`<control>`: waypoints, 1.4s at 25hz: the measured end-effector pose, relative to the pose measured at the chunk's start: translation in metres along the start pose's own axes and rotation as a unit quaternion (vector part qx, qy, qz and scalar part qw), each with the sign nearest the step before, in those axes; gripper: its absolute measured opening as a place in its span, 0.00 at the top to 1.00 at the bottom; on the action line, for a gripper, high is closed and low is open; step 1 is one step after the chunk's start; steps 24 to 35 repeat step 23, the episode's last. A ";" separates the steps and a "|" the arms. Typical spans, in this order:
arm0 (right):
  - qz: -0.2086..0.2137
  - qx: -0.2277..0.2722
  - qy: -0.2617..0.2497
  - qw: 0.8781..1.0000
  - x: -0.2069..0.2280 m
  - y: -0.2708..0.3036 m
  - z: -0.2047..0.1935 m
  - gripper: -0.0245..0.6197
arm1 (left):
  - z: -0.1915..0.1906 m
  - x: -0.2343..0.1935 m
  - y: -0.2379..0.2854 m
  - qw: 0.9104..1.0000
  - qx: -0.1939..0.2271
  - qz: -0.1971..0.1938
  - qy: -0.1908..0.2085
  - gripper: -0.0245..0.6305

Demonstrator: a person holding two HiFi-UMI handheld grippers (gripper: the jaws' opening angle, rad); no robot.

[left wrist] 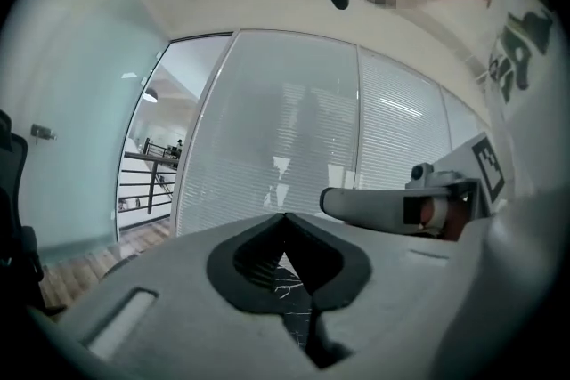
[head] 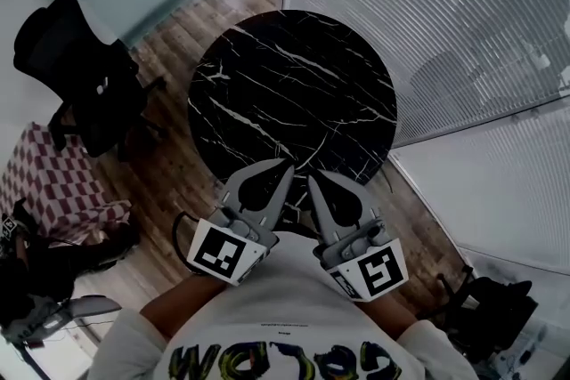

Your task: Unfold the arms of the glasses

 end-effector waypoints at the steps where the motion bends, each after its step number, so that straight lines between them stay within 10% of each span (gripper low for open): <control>1: -0.001 0.004 -0.005 1.000 -0.002 -0.001 0.003 0.96 | 0.004 0.004 0.000 1.000 0.006 -0.002 0.006 0.96; 35: -0.001 0.006 -0.023 1.000 -0.021 0.000 0.009 0.96 | 0.009 0.014 -0.014 1.000 0.004 -0.004 0.029 0.96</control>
Point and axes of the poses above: the fingertips, and each gripper's own axes: y forward along the fingers, x to its right, z out of its top, the point moved 4 cm from there along -y, backward along the fingers, and after that the axes turned 6 degrees about -y, right-handed, at the moved point
